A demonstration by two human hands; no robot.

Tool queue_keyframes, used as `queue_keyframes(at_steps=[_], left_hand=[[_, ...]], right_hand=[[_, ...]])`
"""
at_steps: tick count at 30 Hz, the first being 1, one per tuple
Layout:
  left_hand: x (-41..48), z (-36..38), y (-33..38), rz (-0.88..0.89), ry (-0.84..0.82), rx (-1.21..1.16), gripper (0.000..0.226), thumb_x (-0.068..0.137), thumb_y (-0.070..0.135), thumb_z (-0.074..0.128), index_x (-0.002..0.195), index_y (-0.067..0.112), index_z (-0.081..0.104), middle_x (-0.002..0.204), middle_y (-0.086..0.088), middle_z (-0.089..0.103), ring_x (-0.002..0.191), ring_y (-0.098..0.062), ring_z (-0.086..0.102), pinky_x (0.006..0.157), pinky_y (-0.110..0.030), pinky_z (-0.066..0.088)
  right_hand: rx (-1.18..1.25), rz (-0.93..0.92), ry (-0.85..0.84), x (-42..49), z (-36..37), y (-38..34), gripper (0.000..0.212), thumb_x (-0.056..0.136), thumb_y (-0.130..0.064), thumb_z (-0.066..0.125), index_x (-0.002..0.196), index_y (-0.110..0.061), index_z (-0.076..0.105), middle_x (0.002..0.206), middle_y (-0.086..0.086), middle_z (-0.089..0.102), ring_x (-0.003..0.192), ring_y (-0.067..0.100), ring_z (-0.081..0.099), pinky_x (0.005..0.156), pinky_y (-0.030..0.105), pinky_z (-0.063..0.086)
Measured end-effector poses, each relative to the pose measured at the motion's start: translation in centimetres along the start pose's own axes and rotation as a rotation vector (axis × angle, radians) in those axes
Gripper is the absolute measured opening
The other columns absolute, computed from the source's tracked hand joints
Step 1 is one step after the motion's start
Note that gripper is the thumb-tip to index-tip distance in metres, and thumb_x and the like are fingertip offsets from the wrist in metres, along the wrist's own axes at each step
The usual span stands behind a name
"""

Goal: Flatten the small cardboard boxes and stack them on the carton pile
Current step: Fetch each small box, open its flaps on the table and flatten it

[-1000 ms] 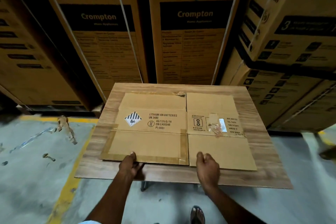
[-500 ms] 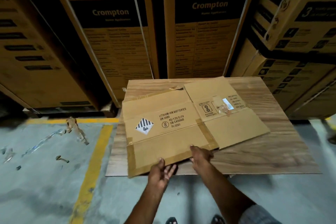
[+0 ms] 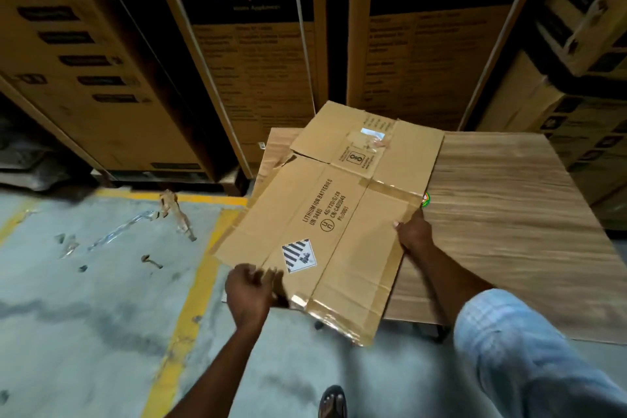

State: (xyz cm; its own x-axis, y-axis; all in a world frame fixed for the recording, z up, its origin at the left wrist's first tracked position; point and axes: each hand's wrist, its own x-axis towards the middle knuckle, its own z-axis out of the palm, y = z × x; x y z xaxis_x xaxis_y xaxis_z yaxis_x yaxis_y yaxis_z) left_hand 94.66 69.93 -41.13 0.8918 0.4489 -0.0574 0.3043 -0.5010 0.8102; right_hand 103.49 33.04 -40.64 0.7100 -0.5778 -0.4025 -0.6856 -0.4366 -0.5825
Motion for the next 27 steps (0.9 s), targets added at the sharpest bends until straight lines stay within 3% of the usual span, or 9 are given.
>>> queue_keyframes(at_steps=[2, 4, 6, 9, 12, 15, 20, 23, 27], left_hand=[[2.8, -0.1, 0.3, 0.24, -0.094, 0.224, 0.053, 0.07, 0.056, 0.078, 0.104, 0.017, 0.068, 0.102, -0.006, 0.065, 0.102, -0.031, 0.059, 0.083, -0.043, 0.05], [5.5, -0.3, 1.1, 0.318, -0.199, 0.409, 0.07, 0.069, 0.056, 0.087, 0.123, 0.017, 0.067, 0.121, -0.01, 0.062, 0.117, -0.033, 0.055, 0.091, -0.045, 0.049], [8.1, -0.6, 2.2, 0.276, -0.277, 0.507, 0.094, 0.063, 0.061, 0.09, 0.141, 0.02, 0.057, 0.144, -0.014, 0.051, 0.136, -0.035, 0.045, 0.105, -0.05, 0.043], [11.8, -1.1, 3.1, 0.153, -0.385, 0.642, 0.126, 0.059, 0.072, 0.087, 0.161, 0.025, 0.029, 0.169, -0.014, 0.017, 0.157, -0.033, 0.013, 0.121, -0.059, 0.023], [13.7, -1.1, 2.8, 0.028, -0.5, 0.723, 0.137, 0.056, 0.078, 0.084, 0.164, 0.031, 0.014, 0.172, -0.012, 0.004, 0.158, -0.035, 0.003, 0.12, -0.068, 0.016], [13.5, -0.6, 2.8, -0.043, -0.525, 0.693, 0.129, 0.057, 0.082, 0.08, 0.161, 0.035, 0.021, 0.167, -0.012, 0.017, 0.154, -0.037, 0.017, 0.119, -0.067, 0.022], [10.0, -0.7, 1.3, -0.076, -0.434, 0.707, 0.119, 0.056, 0.092, 0.069, 0.152, 0.033, 0.032, 0.149, -0.014, 0.036, 0.143, -0.038, 0.031, 0.111, -0.064, 0.03], [6.8, -0.8, -0.1, -0.138, -0.331, 0.744, 0.118, 0.052, 0.097, 0.06, 0.146, 0.03, 0.033, 0.144, -0.017, 0.037, 0.137, -0.039, 0.034, 0.106, -0.065, 0.034], [3.4, -1.6, -0.4, -0.178, -0.298, 0.723, 0.116, 0.057, 0.093, 0.063, 0.146, 0.025, 0.035, 0.142, -0.02, 0.037, 0.135, -0.041, 0.035, 0.102, -0.063, 0.037]], right_hand=[[-0.055, -0.059, 0.164, -2.4, 1.5, 0.6, 0.064, 0.09, -0.023, 0.074, 0.14, 0.003, 0.045, 0.121, 0.034, 0.058, 0.115, 0.049, 0.057, 0.094, 0.047, 0.047], [-0.033, -0.048, 0.244, -6.1, 3.4, 1.7, 0.072, 0.087, -0.032, 0.075, 0.141, 0.003, 0.044, 0.124, 0.032, 0.055, 0.116, 0.048, 0.054, 0.1, 0.048, 0.044], [-0.018, -0.004, 0.267, -10.5, 5.5, 2.7, 0.082, 0.084, -0.04, 0.077, 0.146, 0.002, 0.042, 0.13, 0.029, 0.052, 0.12, 0.047, 0.05, 0.105, 0.049, 0.039], [-0.031, 0.047, 0.229, -14.9, 7.7, 4.1, 0.093, 0.079, -0.047, 0.081, 0.148, 0.001, 0.043, 0.136, 0.027, 0.049, 0.123, 0.044, 0.043, 0.106, 0.046, 0.034], [-0.04, 0.003, 0.23, -14.9, 8.5, 4.8, 0.093, 0.076, -0.05, 0.083, 0.146, -0.001, 0.046, 0.134, 0.024, 0.047, 0.122, 0.04, 0.039, 0.105, 0.045, 0.033], [-0.04, -0.049, 0.224, -13.5, 8.1, 4.5, 0.087, 0.077, -0.046, 0.084, 0.144, -0.003, 0.049, 0.135, 0.022, 0.045, 0.125, 0.039, 0.037, 0.108, 0.044, 0.033], [-0.127, -0.157, 0.196, -10.7, 7.2, 3.8, 0.069, 0.084, -0.041, 0.078, 0.141, -0.009, 0.057, 0.143, 0.025, 0.043, 0.134, 0.041, 0.037, 0.115, 0.044, 0.025], [-0.173, -0.229, 0.141, -9.3, 7.0, 3.3, 0.065, 0.087, -0.039, 0.075, 0.143, -0.012, 0.057, 0.149, 0.024, 0.04, 0.14, 0.038, 0.036, 0.117, 0.042, 0.023], [-0.184, -0.233, 0.106, -9.3, 6.3, 3.2, 0.063, 0.09, -0.037, 0.073, 0.146, -0.014, 0.054, 0.152, 0.021, 0.038, 0.14, 0.037, 0.035, 0.119, 0.041, 0.025]])
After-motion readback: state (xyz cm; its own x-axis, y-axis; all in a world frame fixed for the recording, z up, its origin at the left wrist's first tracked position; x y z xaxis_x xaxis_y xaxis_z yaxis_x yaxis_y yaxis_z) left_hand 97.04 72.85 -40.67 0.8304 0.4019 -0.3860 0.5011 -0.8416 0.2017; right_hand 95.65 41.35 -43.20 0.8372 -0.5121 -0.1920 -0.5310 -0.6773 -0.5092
